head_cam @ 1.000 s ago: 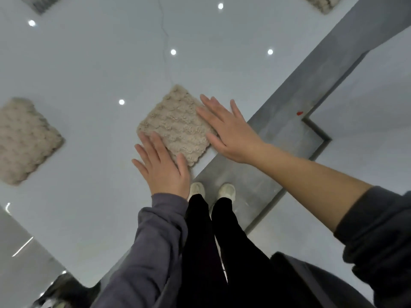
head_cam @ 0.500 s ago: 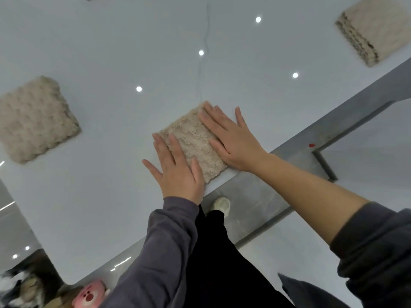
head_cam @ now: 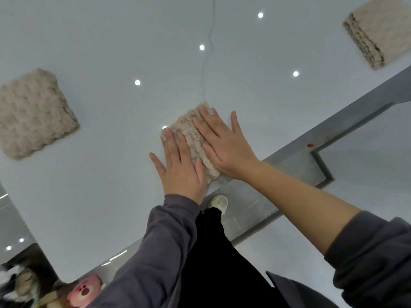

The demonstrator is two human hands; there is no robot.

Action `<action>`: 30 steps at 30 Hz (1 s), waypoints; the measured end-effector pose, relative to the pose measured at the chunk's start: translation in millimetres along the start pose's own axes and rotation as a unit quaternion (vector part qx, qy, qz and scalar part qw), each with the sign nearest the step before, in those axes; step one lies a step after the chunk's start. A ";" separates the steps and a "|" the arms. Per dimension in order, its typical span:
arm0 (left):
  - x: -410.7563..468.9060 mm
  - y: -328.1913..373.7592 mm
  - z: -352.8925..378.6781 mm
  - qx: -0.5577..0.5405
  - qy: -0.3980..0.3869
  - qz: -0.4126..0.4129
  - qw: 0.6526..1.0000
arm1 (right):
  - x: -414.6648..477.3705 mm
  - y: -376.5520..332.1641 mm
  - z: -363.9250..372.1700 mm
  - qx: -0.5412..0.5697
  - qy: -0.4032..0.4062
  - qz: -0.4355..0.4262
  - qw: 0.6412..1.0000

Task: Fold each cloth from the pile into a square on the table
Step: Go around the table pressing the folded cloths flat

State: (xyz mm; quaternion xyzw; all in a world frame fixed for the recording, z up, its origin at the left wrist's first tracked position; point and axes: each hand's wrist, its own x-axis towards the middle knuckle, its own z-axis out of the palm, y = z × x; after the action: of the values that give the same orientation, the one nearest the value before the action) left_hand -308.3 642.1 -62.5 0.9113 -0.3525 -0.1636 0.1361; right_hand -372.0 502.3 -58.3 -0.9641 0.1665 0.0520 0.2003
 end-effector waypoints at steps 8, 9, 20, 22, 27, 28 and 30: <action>1.5 -12.3 -25.2 0.007 -0.020 0.026 0.999 | -5.9 -0.1 -4.3 -0.002 0.028 0.023 0.999; 6.6 -17.8 -36.7 -0.003 -0.015 0.034 0.999 | -11.0 1.6 -8.8 -0.002 0.041 0.021 0.999; 141.7 -30.8 -77.6 0.085 -0.126 0.451 0.880 | -39.2 19.6 -10.7 -0.142 0.000 -0.394 0.908; 149.8 -27.7 -69.2 0.102 -0.136 0.494 0.853 | -29.7 19.6 -7.1 -0.139 -0.017 -0.445 0.884; 165.7 -31.3 -54.4 0.140 -0.144 0.519 0.831 | -6.0 21.7 -1.6 -0.123 -0.055 -0.502 0.854; 167.3 -32.0 -52.4 0.143 -0.145 0.518 0.831 | -3.4 22.4 -1.3 -0.120 -0.056 -0.507 0.851; 168.4 -33.9 -49.0 0.144 -0.145 0.520 0.829 | -0.6 24.5 -0.5 -0.115 -0.056 -0.516 0.847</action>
State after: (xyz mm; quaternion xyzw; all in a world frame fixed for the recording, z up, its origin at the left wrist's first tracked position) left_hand -151.2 557.1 -64.3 0.5687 -0.8094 -0.1457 0.0154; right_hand -380.9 481.1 -66.7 -0.9225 -0.3741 0.0137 0.0945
